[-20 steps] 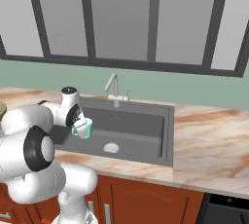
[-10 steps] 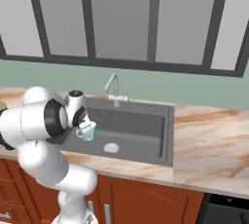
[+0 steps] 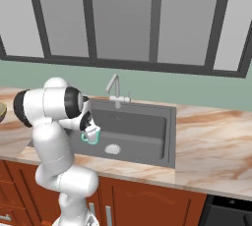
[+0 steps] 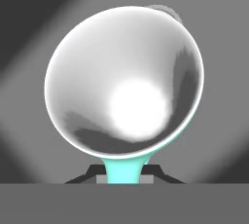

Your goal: Pick the mug and place it in the sink. Pick the bowl and place it in the open cabinet and then close the cabinet.

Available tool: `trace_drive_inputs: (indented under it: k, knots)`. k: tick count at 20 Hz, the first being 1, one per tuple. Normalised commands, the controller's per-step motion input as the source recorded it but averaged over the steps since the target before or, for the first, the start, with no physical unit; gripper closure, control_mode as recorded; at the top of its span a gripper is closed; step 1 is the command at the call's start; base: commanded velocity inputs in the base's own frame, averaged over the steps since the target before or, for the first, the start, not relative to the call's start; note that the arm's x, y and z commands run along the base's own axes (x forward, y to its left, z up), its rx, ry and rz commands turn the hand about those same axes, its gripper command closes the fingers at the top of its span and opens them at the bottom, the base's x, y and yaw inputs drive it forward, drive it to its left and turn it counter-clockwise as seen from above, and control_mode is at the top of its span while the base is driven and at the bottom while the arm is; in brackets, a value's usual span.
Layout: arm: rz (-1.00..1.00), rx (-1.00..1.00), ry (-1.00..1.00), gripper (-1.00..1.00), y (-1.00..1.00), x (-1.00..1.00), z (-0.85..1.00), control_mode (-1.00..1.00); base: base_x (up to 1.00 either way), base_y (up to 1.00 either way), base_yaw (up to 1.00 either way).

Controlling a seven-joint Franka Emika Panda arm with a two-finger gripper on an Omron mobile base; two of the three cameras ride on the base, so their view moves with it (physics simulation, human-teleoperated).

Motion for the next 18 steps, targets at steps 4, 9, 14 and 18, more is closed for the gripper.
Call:
trace_drive_inputs:
  k: [4,9,14,18]
  knots:
    - [0.00,0.00,0.05,1.00,0.00,0.37,-0.36,-1.00,0.00,0.00,0.00]
    - [0.00,0.00,0.03,1.00,0.00,0.48,-0.28,-1.00,0.00,0.00,0.00]
    - [0.00,0.00,0.01,1.00,0.00,0.44,-0.34,-1.00,0.00,0.00,0.00]
    - [-0.01,0.00,0.00,1.00,0.00,0.44,-0.35,-1.00,0.00,0.00,0.00]
